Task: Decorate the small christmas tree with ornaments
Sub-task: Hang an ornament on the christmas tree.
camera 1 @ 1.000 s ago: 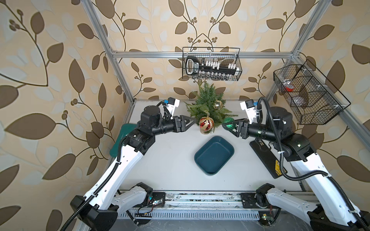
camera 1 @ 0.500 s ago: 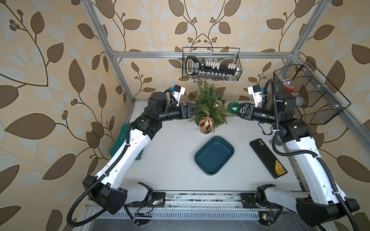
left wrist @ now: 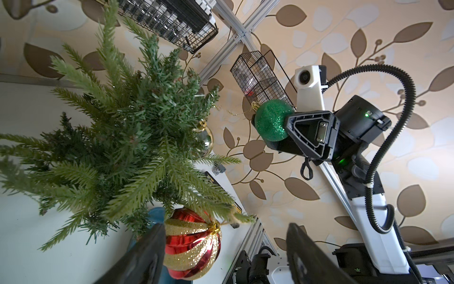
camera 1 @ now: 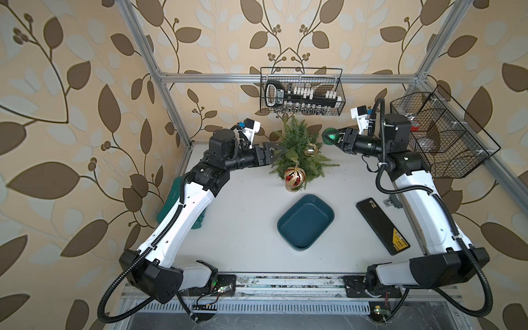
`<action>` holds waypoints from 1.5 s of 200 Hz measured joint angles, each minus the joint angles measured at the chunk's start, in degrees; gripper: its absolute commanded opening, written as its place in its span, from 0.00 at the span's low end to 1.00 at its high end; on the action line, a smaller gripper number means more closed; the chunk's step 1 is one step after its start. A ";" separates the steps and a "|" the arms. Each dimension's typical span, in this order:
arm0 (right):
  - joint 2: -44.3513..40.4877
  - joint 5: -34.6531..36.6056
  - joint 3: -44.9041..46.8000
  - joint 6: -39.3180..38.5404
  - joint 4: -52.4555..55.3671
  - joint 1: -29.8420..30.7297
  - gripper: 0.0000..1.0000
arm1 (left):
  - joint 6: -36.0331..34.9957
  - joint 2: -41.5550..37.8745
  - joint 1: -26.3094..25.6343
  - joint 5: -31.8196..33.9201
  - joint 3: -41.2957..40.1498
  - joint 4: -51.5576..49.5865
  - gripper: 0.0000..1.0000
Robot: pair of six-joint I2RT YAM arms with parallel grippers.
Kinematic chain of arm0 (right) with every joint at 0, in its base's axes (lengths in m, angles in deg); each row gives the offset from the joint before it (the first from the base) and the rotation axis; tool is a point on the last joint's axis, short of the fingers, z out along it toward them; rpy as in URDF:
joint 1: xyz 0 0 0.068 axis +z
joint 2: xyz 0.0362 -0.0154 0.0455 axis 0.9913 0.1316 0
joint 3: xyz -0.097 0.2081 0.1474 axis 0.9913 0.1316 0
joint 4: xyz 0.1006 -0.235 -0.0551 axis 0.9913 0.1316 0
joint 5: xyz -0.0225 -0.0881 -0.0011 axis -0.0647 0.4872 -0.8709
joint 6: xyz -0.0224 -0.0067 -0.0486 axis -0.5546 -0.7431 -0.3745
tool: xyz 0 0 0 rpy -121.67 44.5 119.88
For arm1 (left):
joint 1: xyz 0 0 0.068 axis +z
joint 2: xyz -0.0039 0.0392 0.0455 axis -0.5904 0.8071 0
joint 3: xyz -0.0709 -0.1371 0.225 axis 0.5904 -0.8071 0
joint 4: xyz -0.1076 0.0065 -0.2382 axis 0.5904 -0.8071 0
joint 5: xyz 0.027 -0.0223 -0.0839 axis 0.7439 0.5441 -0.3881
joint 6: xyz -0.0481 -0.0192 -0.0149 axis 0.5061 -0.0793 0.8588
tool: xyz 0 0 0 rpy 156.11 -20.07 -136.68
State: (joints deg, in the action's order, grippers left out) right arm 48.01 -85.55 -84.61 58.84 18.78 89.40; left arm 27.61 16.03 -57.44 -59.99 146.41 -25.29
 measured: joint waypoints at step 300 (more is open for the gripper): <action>9.79 -3.43 -4.76 7.21 -7.08 -0.22 0.56 | 0.17 0.04 1.49 0.15 -3.37 1.92 0.79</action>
State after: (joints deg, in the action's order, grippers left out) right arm 57.81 -88.98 -89.38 66.05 11.70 89.18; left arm 27.79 16.07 -55.95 -59.84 143.04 -23.37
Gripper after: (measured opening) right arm 0.564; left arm 0.787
